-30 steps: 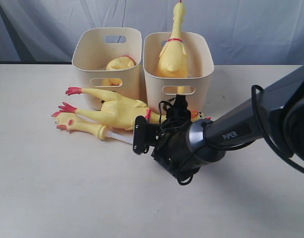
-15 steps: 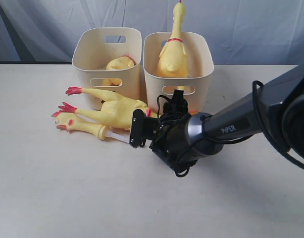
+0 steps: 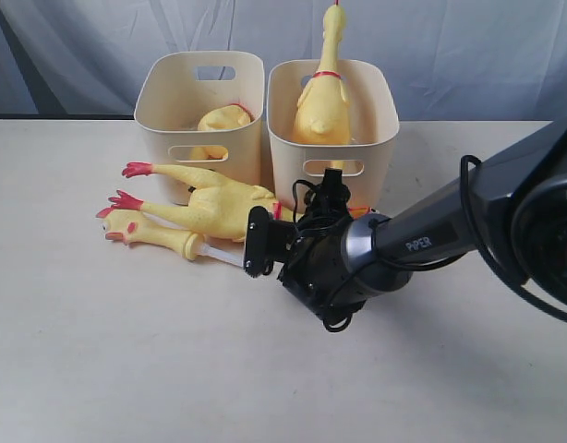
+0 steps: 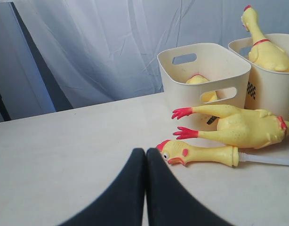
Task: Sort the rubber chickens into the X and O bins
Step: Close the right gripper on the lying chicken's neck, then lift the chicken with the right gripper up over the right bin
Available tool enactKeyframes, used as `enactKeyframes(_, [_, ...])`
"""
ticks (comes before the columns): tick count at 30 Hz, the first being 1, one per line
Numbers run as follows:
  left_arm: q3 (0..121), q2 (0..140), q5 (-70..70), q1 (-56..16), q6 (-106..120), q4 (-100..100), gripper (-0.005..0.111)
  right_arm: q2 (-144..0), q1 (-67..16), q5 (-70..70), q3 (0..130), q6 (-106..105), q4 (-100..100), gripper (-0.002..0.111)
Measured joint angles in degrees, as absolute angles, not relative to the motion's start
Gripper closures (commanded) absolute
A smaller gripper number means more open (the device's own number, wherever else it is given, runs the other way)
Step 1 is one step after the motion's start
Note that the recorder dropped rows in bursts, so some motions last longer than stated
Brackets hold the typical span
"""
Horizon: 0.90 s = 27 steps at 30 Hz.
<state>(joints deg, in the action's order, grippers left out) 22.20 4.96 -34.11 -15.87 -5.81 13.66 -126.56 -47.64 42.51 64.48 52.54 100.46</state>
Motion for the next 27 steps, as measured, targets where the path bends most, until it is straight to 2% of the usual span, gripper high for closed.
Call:
enactKeyframes(1, [22.2, 5.0, -34.1, -15.9, -5.8, 13.7, 0.107, -126.6, -47.6, 42.6, 64.6, 52.4, 100.6, 0.109])
enactKeyframes(20, [22.2, 5.0, -34.1, -15.9, -5.8, 13.7, 0.107, -126.5, -47.6, 43.2, 64.6, 52.2, 100.7, 0.109])
enactKeyframes(27, [22.2, 5.0, -34.1, -15.9, -5.8, 13.7, 0.107, -124.3, -48.1, 42.4, 64.6, 46.2, 97.7, 0.109])
